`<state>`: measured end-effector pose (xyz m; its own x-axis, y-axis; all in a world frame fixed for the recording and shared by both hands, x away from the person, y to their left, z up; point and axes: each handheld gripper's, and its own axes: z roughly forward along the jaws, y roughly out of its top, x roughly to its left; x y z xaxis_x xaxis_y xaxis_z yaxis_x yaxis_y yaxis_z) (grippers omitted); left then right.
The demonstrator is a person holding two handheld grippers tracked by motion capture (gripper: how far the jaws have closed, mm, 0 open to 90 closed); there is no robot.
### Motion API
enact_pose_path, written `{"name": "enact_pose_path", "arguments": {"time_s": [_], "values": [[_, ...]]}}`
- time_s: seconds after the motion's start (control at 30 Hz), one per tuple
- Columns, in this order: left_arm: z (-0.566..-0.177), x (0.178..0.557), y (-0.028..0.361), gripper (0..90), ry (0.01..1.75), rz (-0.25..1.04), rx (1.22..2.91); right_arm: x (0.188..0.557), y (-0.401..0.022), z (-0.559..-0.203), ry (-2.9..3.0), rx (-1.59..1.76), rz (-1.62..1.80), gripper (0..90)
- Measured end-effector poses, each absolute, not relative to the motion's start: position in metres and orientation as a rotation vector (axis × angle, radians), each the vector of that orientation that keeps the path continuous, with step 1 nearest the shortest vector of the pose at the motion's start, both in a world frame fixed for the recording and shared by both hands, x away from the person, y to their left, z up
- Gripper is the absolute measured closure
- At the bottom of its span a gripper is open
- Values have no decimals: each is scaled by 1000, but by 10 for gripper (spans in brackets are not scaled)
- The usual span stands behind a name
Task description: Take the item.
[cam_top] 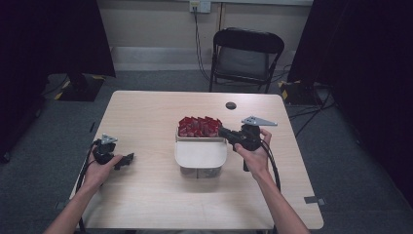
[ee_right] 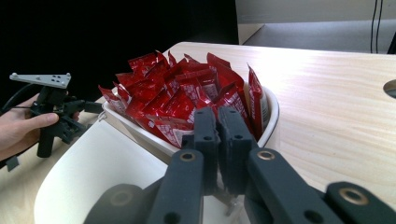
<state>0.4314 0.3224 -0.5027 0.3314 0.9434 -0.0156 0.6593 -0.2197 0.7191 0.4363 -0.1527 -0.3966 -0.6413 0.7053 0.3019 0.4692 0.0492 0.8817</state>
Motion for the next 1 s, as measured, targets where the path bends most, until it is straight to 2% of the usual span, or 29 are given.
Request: {"name": "enact_pose_path", "arguments": {"time_s": [1.0], "values": [[-503, 431, 322, 25, 1403, 577, 1967, 435, -150, -392, 2126, 1208, 1604, 900]]}}
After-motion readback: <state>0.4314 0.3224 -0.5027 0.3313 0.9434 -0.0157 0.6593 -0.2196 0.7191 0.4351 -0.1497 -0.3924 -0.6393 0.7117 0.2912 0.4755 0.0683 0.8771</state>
